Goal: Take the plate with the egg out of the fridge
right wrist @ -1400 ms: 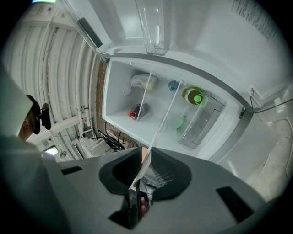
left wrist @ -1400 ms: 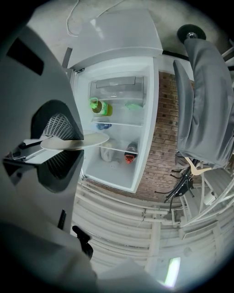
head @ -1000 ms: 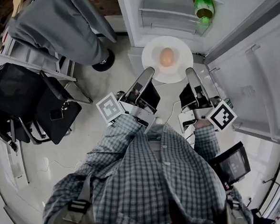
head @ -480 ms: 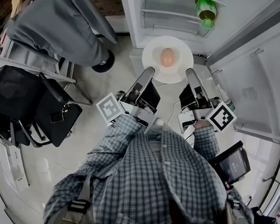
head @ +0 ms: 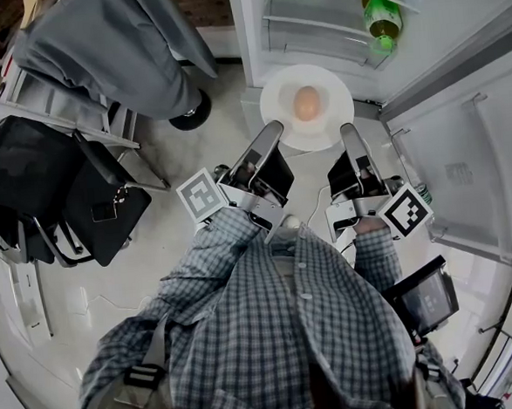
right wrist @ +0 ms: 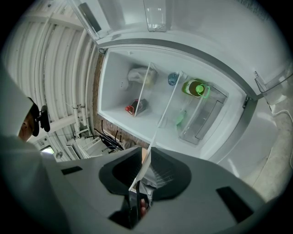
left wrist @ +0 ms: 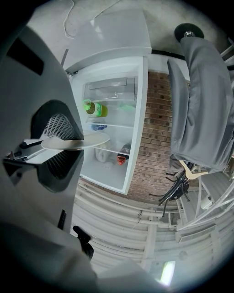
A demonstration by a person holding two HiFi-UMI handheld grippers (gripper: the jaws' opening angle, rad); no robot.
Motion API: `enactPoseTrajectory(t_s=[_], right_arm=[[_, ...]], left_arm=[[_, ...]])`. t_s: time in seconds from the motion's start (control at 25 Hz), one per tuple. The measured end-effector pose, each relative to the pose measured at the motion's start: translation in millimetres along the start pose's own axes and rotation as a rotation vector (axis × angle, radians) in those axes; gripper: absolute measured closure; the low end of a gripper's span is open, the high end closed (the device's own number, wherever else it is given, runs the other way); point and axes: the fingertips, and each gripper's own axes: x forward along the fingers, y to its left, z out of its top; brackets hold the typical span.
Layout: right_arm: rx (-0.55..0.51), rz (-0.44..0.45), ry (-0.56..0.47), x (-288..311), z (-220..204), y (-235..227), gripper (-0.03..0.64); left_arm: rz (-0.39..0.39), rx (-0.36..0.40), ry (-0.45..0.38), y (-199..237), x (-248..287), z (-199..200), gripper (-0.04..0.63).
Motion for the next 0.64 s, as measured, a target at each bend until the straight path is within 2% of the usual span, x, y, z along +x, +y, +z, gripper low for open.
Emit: enactPoseTrajectory(t_s=[0.44, 0.64], right_arm=[[-0.017, 0.036, 0.027, 18, -8, 10, 0.549], [-0.035, 0.099, 0.073, 38, -9, 20, 0.549]], left_arm=[[0.002, -0.006, -0.028, 0, -8, 15, 0.523], [-0.01, 0.039, -0.075, -5, -10, 31, 0.523]])
